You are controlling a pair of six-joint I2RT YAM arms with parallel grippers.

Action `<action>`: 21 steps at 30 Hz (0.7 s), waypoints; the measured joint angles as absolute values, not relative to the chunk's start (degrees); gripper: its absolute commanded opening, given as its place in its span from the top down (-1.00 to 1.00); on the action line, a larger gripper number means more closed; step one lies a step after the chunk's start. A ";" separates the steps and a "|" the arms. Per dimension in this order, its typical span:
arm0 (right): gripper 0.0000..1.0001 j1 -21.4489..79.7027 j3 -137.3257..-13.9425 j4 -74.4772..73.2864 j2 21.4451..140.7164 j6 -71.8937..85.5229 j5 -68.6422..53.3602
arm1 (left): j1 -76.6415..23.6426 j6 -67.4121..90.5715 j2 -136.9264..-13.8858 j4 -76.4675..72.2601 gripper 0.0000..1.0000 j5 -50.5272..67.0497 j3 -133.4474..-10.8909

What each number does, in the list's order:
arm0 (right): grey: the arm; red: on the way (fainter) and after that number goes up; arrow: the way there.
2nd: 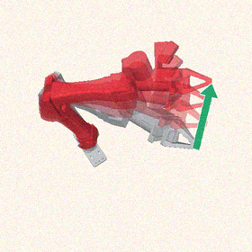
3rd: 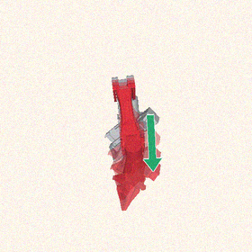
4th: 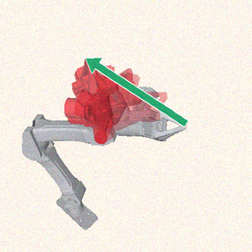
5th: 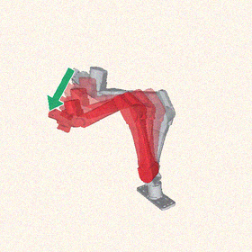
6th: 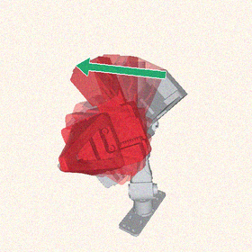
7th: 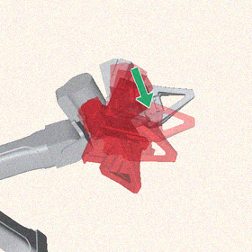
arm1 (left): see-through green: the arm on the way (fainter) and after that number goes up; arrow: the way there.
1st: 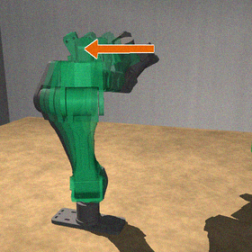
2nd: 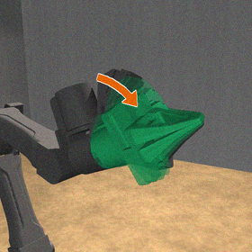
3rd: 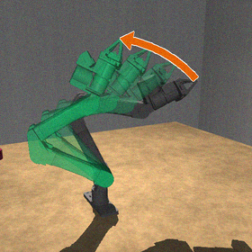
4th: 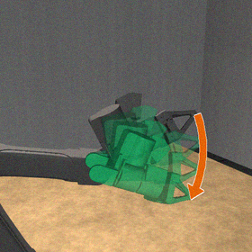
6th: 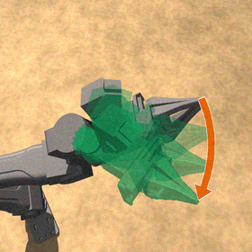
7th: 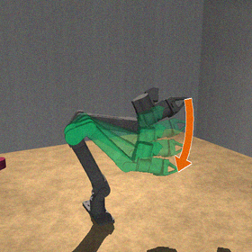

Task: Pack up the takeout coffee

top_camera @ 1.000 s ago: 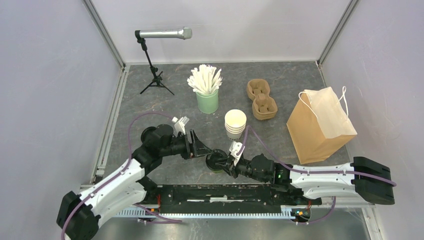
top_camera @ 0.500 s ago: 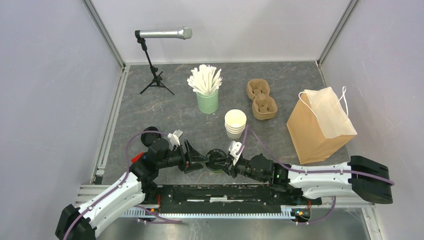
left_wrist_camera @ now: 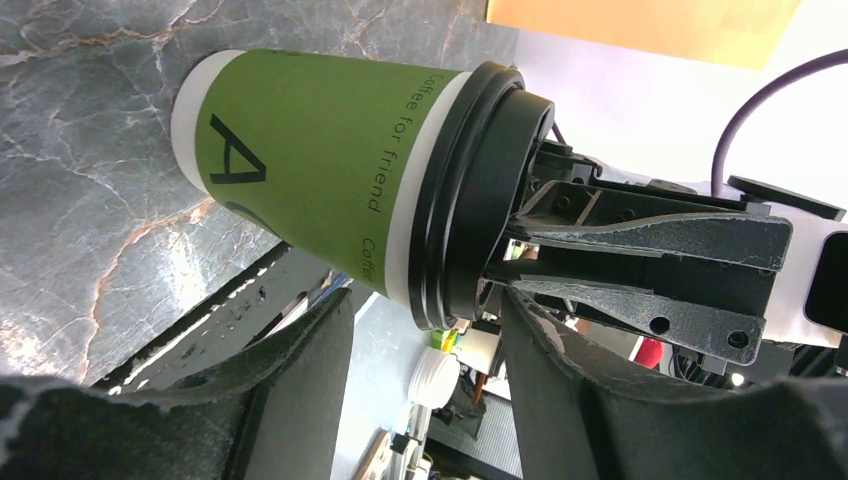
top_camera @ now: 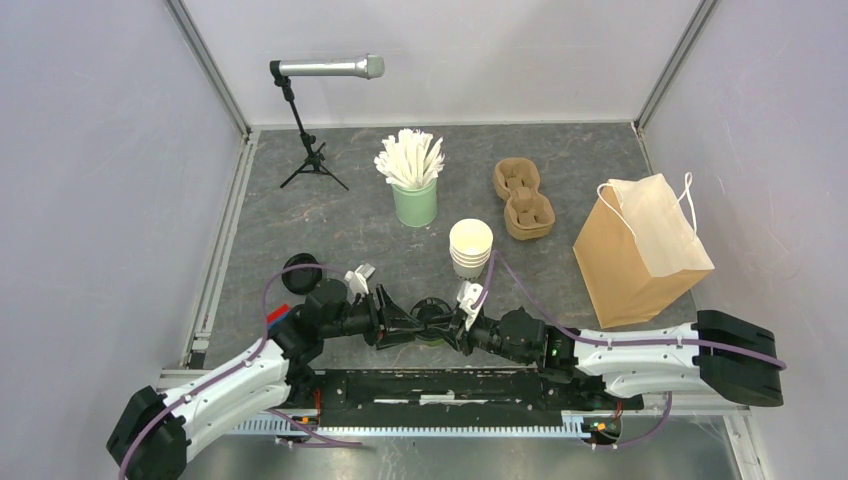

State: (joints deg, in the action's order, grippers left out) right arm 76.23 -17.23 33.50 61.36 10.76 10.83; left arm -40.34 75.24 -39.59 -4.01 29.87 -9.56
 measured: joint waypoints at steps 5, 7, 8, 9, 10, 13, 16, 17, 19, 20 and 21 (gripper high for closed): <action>0.52 76.23 -17.21 34.20 61.84 11.31 10.83 | -41.98 76.55 -39.33 -4.91 -0.11 28.51 -9.43; 0.51 76.23 -17.21 34.46 62.02 11.40 10.85 | -42.48 76.69 -39.46 -4.91 -0.08 28.05 -9.15; 0.51 76.23 -17.12 34.70 62.13 11.55 10.85 | -42.63 76.69 -39.59 -4.93 -0.07 27.86 -9.06; 0.51 76.20 -17.10 34.74 62.19 11.62 10.87 | -42.81 76.77 -39.92 -4.99 -0.05 27.57 -8.97; 0.51 76.20 -17.10 34.85 62.24 11.70 10.87 | -42.89 76.82 -40.14 -5.30 -0.05 27.49 -8.97; 0.51 76.09 -17.04 35.00 62.33 11.77 11.07 | -42.94 76.82 -40.73 -6.17 0.01 27.09 -8.97; 0.51 76.09 -16.64 35.55 62.33 11.79 11.11 | -42.98 76.82 -41.23 -6.63 0.13 27.07 -8.97; 0.52 76.09 -16.43 35.88 62.33 11.84 11.11 | -43.00 76.82 -41.28 -6.79 0.15 27.05 -8.97; 0.51 76.12 -15.94 36.62 62.30 11.94 11.14 | -43.05 76.84 -41.41 -7.22 0.23 26.76 -8.97; 0.51 76.12 -15.64 37.01 62.28 11.97 11.20 | -43.05 76.82 -41.56 -7.46 0.25 26.57 -8.95; 0.51 76.12 -15.35 37.41 62.19 12.03 11.25 | -43.07 76.82 -41.65 -7.60 0.26 26.37 -8.93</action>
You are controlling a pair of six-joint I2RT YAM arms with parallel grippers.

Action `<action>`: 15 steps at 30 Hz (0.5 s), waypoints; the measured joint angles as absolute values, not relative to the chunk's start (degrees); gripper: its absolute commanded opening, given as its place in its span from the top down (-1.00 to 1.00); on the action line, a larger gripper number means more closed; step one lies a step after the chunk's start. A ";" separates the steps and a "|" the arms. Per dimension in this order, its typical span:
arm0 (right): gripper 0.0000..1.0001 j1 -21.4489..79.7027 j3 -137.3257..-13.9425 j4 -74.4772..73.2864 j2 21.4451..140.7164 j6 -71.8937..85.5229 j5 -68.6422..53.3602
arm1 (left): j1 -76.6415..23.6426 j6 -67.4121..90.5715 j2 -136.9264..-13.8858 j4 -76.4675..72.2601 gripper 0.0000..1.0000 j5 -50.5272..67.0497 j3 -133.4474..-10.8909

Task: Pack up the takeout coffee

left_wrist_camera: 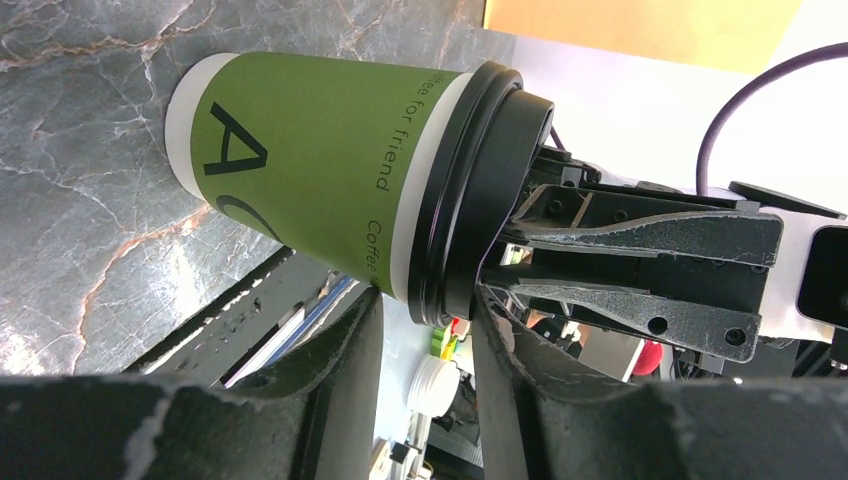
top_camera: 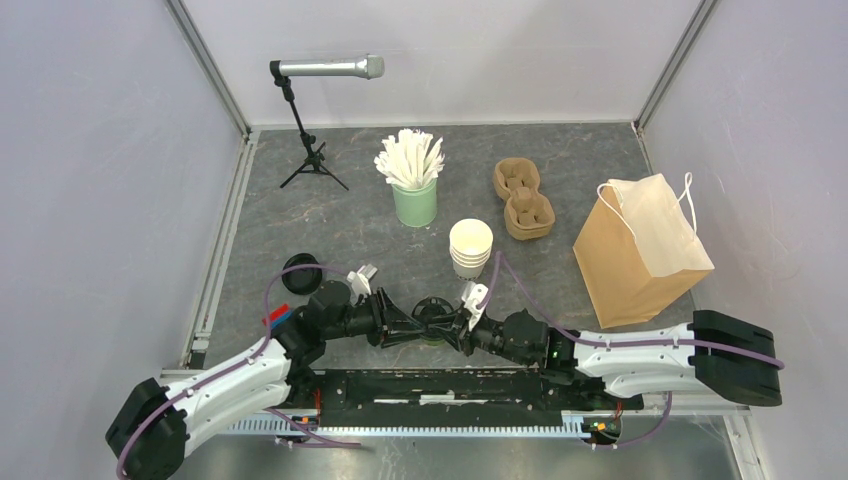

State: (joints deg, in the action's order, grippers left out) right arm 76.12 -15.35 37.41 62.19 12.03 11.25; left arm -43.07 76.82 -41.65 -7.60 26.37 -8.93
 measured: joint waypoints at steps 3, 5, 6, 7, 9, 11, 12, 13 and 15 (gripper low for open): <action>0.51 76.12 -14.37 38.85 62.02 12.23 11.31 | -43.20 76.82 -41.87 -7.81 0.29 25.78 -8.91; 0.51 76.09 -13.69 39.77 61.91 12.40 11.31 | -43.24 76.79 -42.19 -7.86 0.30 25.56 -8.93; 0.51 76.12 -13.41 40.21 61.87 12.43 11.31 | -43.27 76.75 -42.33 -7.81 0.30 25.50 -8.99; 0.51 76.12 -13.19 40.60 61.89 12.45 11.35 | -43.27 76.75 -42.52 -7.81 0.29 25.50 -9.10; 0.51 76.12 -12.86 41.15 61.89 12.60 11.55 | -43.27 76.71 -43.13 -7.53 0.25 25.50 -9.63; 0.49 76.12 -12.91 41.12 61.91 12.60 11.68 | -43.27 76.69 -43.51 -7.07 0.18 25.52 -10.11; 0.47 76.09 -13.17 40.86 61.93 12.58 11.68 | -43.27 76.64 -43.51 -6.63 0.12 25.47 -10.37; 0.43 76.09 -13.58 40.34 61.93 12.56 11.68 | -43.24 76.55 -43.48 -5.67 0.07 25.36 -10.85; 0.31 75.99 -15.51 37.67 61.95 12.12 11.66 | -43.27 75.96 -43.51 -2.96 -0.01 24.51 -12.21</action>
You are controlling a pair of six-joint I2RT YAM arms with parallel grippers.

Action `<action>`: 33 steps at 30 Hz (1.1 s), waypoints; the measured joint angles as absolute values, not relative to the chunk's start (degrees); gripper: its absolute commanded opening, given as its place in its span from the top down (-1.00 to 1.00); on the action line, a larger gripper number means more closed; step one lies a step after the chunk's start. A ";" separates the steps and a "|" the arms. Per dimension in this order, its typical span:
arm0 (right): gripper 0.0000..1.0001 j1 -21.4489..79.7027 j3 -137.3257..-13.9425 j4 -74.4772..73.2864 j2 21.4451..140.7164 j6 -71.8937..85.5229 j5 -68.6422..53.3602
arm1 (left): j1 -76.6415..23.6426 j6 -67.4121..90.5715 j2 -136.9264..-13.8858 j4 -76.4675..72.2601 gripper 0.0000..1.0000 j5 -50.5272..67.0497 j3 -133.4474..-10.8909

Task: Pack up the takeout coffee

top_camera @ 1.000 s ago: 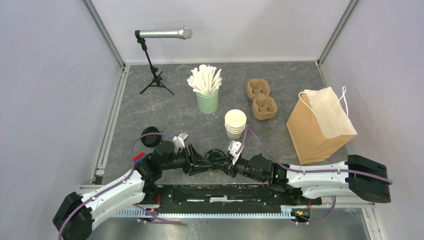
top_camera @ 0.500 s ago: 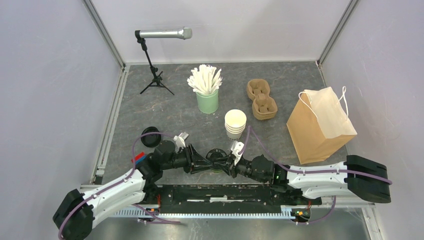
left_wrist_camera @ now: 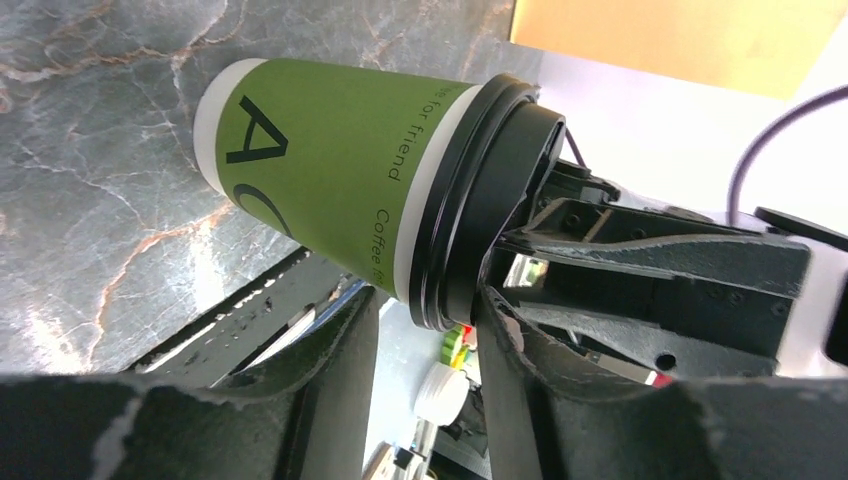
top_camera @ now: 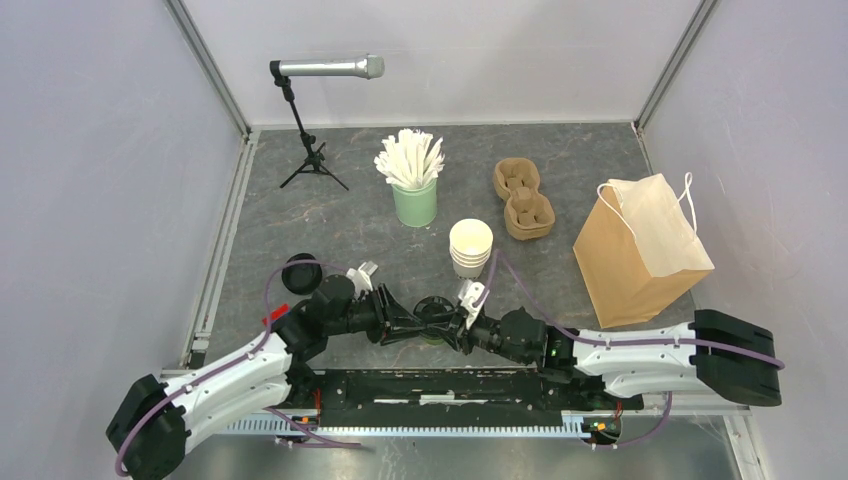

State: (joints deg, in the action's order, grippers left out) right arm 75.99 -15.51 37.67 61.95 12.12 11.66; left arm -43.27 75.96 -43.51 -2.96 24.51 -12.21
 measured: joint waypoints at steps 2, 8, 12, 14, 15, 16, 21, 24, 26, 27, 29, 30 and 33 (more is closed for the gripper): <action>0.25 75.81 -17.56 34.20 62.00 11.70 11.62 | -43.27 74.74 -43.59 -0.14 -0.07 23.77 -13.85; 0.13 74.67 -23.70 22.04 58.92 10.66 11.55 | -43.24 70.61 -44.51 8.10 -0.23 20.40 -19.66; 0.00 74.22 -24.60 18.33 54.22 12.14 12.84 | -43.24 67.59 -44.62 12.14 -0.28 18.04 -22.37; -0.02 74.13 -24.49 17.06 52.34 13.93 14.17 | -43.24 65.82 -45.30 13.52 -0.27 17.06 -23.51; -0.01 74.06 -24.40 16.49 51.46 14.85 15.03 | -43.24 64.97 -45.91 13.96 -0.25 16.62 -24.01; 0.01 73.95 -24.21 16.21 50.74 15.70 15.79 | -43.24 63.94 -46.72 14.41 -0.23 16.32 -24.56; 0.14 73.17 -22.98 15.14 50.06 19.29 18.68 | -43.24 59.75 -51.79 15.97 -0.12 15.03 -27.77; 0.22 72.53 -22.87 14.90 51.51 20.40 18.85 | -43.24 57.93 -53.58 15.99 -0.07 15.05 -29.17; 0.27 72.20 -22.50 15.09 52.42 21.17 18.94 | -43.24 57.34 -54.00 15.79 -0.04 15.14 -29.39; 0.28 72.07 -21.89 15.35 52.64 21.52 19.09 | -43.27 57.19 -53.95 15.77 -0.03 15.18 -29.39; 0.29 71.83 -20.21 17.10 52.58 22.50 19.49 | -43.27 56.97 -53.95 15.70 -0.02 15.22 -29.39; 0.29 71.81 -19.44 18.48 52.38 23.07 19.59 | -43.27 56.88 -53.95 15.66 -0.01 15.25 -29.39; 0.31 71.79 -17.10 22.44 52.21 24.67 19.79 | -43.27 56.64 -53.95 15.35 0.00 15.35 -29.28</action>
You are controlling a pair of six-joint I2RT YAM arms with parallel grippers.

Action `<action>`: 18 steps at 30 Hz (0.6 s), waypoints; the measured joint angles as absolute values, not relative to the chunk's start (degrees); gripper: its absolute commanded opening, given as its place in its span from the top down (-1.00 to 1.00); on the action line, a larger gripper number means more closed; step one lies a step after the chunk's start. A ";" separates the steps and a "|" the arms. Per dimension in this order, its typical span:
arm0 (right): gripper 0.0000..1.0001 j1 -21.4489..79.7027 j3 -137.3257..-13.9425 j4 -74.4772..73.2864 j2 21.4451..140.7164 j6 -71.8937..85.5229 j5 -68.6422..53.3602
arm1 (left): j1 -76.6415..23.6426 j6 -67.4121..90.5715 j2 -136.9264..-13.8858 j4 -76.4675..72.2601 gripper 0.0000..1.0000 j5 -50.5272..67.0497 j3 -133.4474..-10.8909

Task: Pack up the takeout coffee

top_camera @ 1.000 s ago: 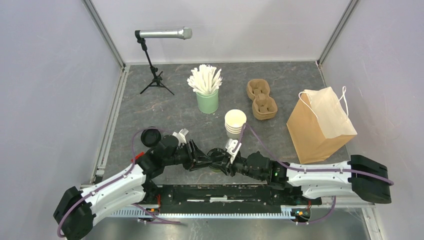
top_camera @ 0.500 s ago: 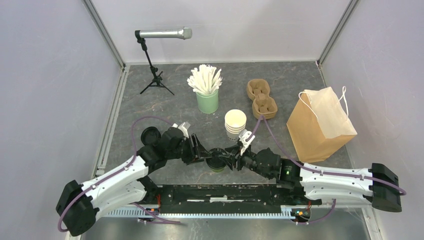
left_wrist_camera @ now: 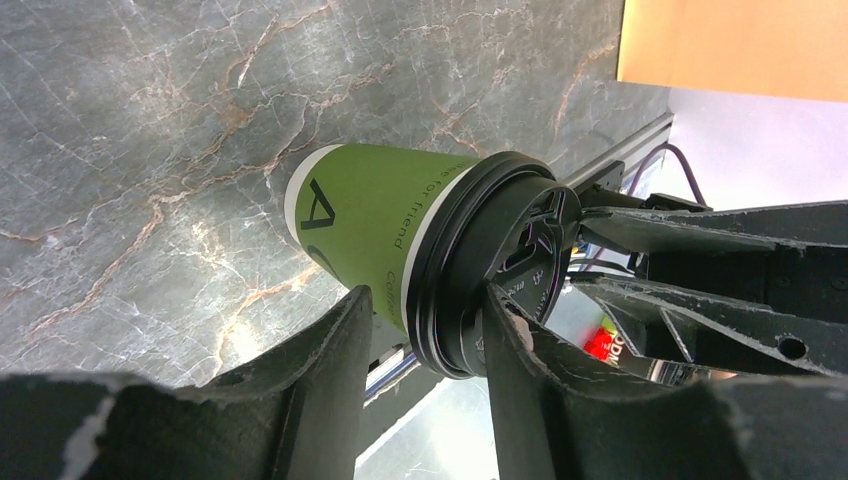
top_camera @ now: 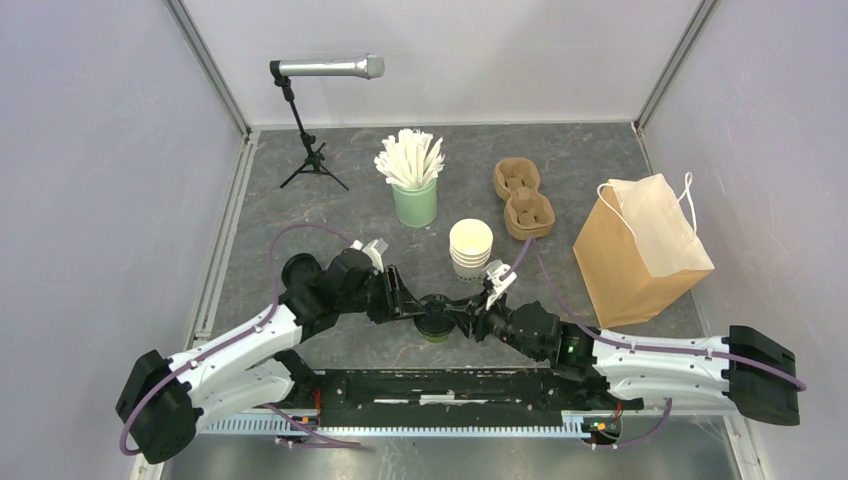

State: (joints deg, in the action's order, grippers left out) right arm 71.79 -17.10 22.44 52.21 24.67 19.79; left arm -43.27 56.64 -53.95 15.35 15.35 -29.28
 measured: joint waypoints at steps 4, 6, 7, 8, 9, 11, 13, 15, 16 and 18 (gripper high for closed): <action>0.31 71.70 -15.42 25.91 52.69 26.02 19.77 | -43.27 56.55 -53.95 14.39 -0.01 15.68 -28.73; 0.27 71.55 -15.35 26.55 52.86 26.33 19.66 | -43.27 56.49 -53.95 14.24 -0.08 15.73 -28.73; 0.23 71.48 -15.35 26.61 52.84 26.33 19.66 | -43.27 56.42 -53.95 14.26 -0.11 15.73 -28.75; 0.19 71.48 -15.42 26.52 52.64 26.30 19.62 | -43.27 56.14 -53.98 14.46 -0.14 15.68 -28.84; 0.16 71.48 -15.66 25.98 52.42 26.24 19.57 | -43.24 55.77 -54.06 15.05 -0.18 15.53 -29.17; 0.12 71.50 -16.84 23.68 51.90 25.63 19.53 | -43.27 54.65 -54.50 16.97 -0.23 14.94 -30.55; 0.07 71.50 -18.52 20.21 51.24 24.45 19.59 | -43.27 52.80 -55.16 19.20 -0.26 13.87 -32.51; 0.04 71.50 -20.29 16.82 50.09 23.03 19.86 | -43.24 50.81 -55.81 21.32 -0.30 12.69 -34.94; 0.03 71.50 -21.12 15.42 49.36 22.31 20.12 | -43.24 49.69 -56.27 22.22 -0.31 12.10 -36.32; 0.00 71.50 -22.37 13.61 47.46 20.99 20.62 | -43.24 47.27 -57.43 23.49 -0.32 11.46 -39.16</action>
State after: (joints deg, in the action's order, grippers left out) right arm 71.50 -22.37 13.61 47.46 20.99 20.62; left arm -43.24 47.27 -57.43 23.49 11.46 -39.16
